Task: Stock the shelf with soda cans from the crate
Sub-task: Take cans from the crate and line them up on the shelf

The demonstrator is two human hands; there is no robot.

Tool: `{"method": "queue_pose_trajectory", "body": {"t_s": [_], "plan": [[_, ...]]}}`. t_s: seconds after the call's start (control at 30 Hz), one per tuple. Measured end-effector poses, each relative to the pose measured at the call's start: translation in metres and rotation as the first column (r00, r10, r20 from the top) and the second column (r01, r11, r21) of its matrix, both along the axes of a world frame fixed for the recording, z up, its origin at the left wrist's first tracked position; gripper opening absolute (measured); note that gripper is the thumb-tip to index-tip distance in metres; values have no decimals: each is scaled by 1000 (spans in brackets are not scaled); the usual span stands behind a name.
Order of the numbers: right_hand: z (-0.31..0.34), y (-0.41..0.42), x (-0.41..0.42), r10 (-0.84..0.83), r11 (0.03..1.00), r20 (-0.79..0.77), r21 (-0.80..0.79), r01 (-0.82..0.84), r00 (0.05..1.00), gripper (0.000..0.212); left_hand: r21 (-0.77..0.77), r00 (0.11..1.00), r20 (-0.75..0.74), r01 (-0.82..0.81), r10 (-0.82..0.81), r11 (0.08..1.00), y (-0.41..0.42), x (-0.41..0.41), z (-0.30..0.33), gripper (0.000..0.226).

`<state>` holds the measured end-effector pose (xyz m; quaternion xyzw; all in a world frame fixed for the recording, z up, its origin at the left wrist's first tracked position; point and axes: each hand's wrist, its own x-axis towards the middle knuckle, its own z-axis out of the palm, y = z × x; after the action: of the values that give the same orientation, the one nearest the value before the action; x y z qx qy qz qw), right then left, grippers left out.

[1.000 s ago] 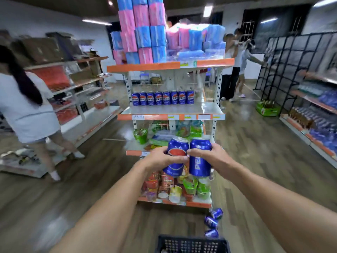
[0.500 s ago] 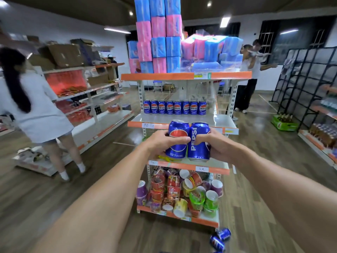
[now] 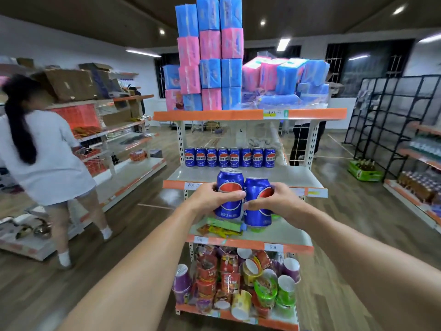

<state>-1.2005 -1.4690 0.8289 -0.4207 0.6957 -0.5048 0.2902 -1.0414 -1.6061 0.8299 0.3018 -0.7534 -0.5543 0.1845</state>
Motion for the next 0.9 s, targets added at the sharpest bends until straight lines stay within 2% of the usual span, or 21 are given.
{"method": "queue_pose_trajectory", "body": {"t_s": [0.17,0.3,0.43,0.63,0.8,0.9], "plan": [[-11,-62,0,-187,982,-51,4,188,981,37,12,998,-11,64,-64,998,-78,-15,-9,44],[-17,-108,-2,-294,955,-100,6,297,950,51,-1,992,-2,126,-126,992,-142,-29,-15,57],[-18,-144,0,-371,926,-138,20,377,918,52,-7,986,17,169,-169,986,-189,-40,-22,61],[-21,-169,1,-443,893,-162,9,450,882,50,-8,978,14,207,-206,978,-216,-47,-26,57],[-33,-170,-8,-497,863,-165,2,504,852,63,-31,981,10,195,-194,980,-220,-61,-39,69],[-37,-163,-8,-511,854,-182,4,521,840,57,-33,983,-33,180,-181,983,-216,-65,-49,67]]}}
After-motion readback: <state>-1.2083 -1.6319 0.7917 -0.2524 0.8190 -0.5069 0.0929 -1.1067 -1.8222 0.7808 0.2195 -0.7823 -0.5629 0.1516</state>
